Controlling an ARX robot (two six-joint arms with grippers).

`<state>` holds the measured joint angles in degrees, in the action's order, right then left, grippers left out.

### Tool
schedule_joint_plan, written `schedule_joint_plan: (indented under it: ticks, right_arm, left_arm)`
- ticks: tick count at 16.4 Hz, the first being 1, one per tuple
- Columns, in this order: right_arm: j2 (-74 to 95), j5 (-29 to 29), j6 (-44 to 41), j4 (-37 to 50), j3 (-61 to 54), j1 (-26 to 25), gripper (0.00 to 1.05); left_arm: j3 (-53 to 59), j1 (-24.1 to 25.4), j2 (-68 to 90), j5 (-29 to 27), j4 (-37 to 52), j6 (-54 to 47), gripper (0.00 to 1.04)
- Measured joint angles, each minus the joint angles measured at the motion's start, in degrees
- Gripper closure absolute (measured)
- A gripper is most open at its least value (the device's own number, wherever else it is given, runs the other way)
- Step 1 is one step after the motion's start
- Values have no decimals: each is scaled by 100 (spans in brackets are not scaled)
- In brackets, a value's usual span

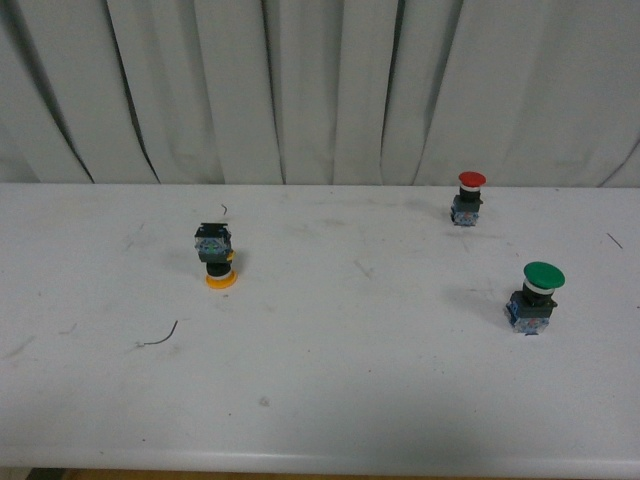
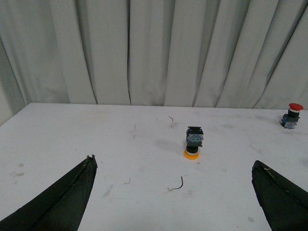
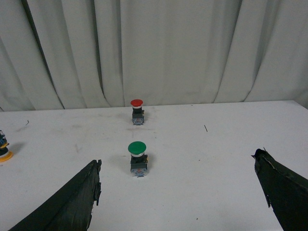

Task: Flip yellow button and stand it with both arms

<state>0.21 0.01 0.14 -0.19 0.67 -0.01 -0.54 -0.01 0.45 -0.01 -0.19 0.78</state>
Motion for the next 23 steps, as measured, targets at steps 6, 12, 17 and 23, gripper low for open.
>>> schedule_joint_plan:
  ticks: [6, 12, 17, 23]
  right_arm:
    - [0, 0, 0, 0, 0, 0, 6]
    - [0, 0, -2, 0, 0, 0, 6]
    - [0, 2, 0, 0, 0, 0, 6]
    - [0, 0, 0, 0, 0, 0, 6]
  left_arm:
    - [0, 0, 0, 0, 0, 0, 7]
    - [0, 0, 0, 0, 0, 0, 7]
    - [0, 0, 0, 0, 0, 0, 7]
    - [0, 0, 0, 0, 0, 0, 7]
